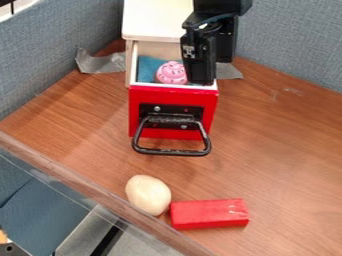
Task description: Take the plush toy from the drawer and place it outside on the right
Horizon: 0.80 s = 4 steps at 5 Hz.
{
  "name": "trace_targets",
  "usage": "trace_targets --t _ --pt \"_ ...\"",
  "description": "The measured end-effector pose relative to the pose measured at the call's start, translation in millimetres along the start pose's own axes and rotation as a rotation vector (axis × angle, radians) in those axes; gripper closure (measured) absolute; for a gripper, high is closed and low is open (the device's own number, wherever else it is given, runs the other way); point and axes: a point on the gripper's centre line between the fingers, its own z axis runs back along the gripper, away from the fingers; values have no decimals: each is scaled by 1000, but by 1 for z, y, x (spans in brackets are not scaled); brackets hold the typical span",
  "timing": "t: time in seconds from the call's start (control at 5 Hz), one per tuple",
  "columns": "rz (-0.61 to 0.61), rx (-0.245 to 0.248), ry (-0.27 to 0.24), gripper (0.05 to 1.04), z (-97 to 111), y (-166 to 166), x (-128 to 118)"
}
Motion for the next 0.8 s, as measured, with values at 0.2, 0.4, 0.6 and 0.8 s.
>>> trace_targets --t 0.2,0.4,0.6,0.8 --pt "11 -29 2 83 -8 0 -2" --pt "87 -20 -4 83 -4 3 -19" --pt "138 21 3 83 -2 9 -31" --pt "223 89 4 83 6 10 -47"
